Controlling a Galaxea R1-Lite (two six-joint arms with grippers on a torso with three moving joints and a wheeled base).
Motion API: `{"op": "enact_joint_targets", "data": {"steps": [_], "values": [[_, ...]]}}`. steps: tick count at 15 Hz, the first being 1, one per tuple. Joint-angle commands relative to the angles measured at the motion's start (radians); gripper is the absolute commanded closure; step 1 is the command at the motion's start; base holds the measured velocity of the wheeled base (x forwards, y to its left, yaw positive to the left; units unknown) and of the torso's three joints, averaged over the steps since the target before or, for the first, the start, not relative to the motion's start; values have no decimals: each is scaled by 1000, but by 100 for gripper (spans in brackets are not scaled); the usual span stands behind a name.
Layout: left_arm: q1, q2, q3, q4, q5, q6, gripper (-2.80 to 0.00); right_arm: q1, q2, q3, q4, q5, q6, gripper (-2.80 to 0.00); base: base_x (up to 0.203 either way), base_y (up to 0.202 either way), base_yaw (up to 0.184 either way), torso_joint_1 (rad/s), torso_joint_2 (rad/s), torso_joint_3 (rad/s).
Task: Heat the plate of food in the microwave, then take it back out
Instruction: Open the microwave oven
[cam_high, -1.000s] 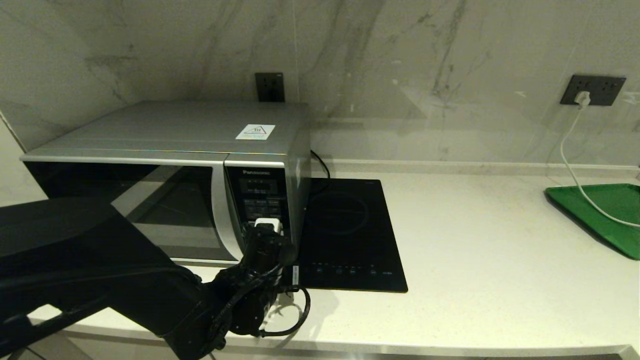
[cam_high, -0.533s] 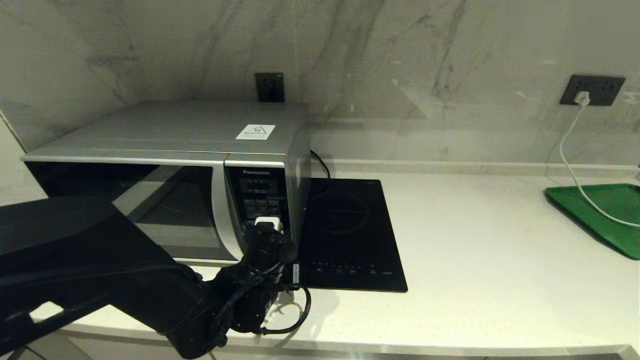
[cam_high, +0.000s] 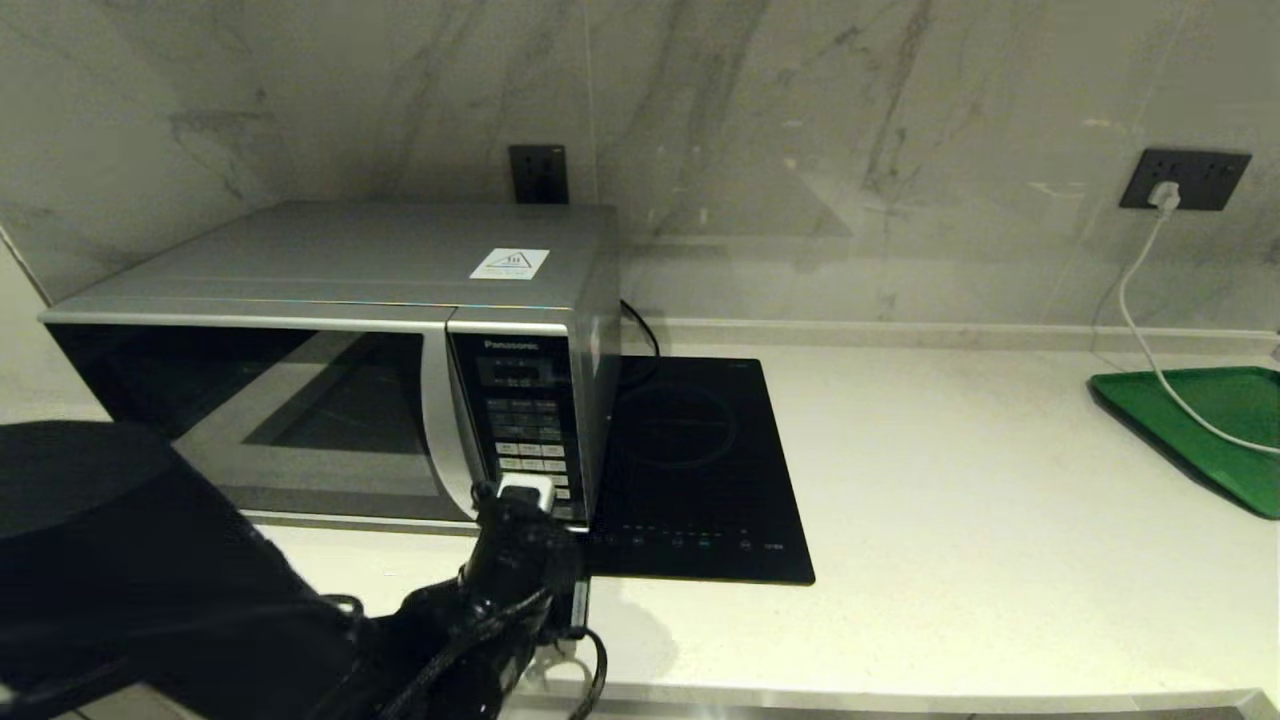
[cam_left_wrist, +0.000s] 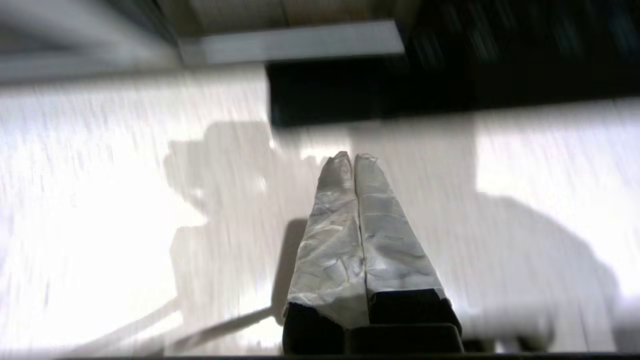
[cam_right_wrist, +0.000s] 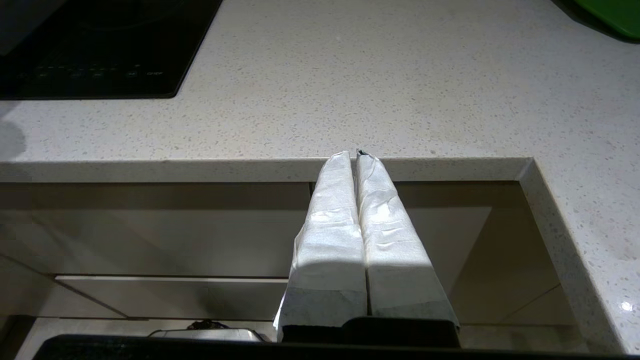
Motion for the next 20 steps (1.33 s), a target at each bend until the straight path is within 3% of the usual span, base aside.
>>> {"op": "enact_joint_targets", "data": {"steps": [1, 3, 5, 7, 8, 9, 10, 13, 15, 18, 20], "values": [[-101, -193, 184, 2, 6, -22, 0, 1, 0, 0, 1, 0, 0, 0, 0, 0, 0, 0, 0, 0], [-156, -392, 313, 40, 14, -46, 0, 1, 0, 0, 2, 0, 0, 0, 0, 0, 0, 0, 0, 0], [-166, -635, 372, 178, 43, -66, 0, 1, 0, 0, 2, 0, 0, 0, 0, 0, 0, 0, 0, 0], [-134, -910, 354, 478, 70, -86, 0, 1, 0, 0, 2, 0, 0, 0, 0, 0, 0, 0, 0, 0], [-86, -1023, 319, 717, 79, -104, 0, 0, 0, 0, 1, 0, 0, 0, 0, 0, 0, 0, 0, 0], [-13, -1108, 265, 948, 85, -123, 0, 1, 0, 0, 2, 0, 0, 0, 0, 0, 0, 0, 0, 0], [97, -1163, 211, 1108, 88, -138, 0, 1, 0, 0, 2, 0, 0, 0, 0, 0, 0, 0, 0, 0], [341, -1304, 130, 1249, 101, -141, 0, 0, 0, 0, 2, 0, 0, 0, 0, 0, 0, 0, 0, 0], [497, -1428, 80, 1333, 112, -84, 0, 1, 0, 0, 2, 0, 0, 0, 0, 0, 0, 0, 0, 0], [602, -1655, 64, 1386, 78, 103, 0, 1, 0, 0, 2, 0, 0, 0, 0, 0, 0, 0, 0, 0], [627, -1680, 47, 1408, 58, 136, 0, 1, 0, 0, 2, 0, 0, 0, 0, 0, 0, 0, 0, 0]]}}
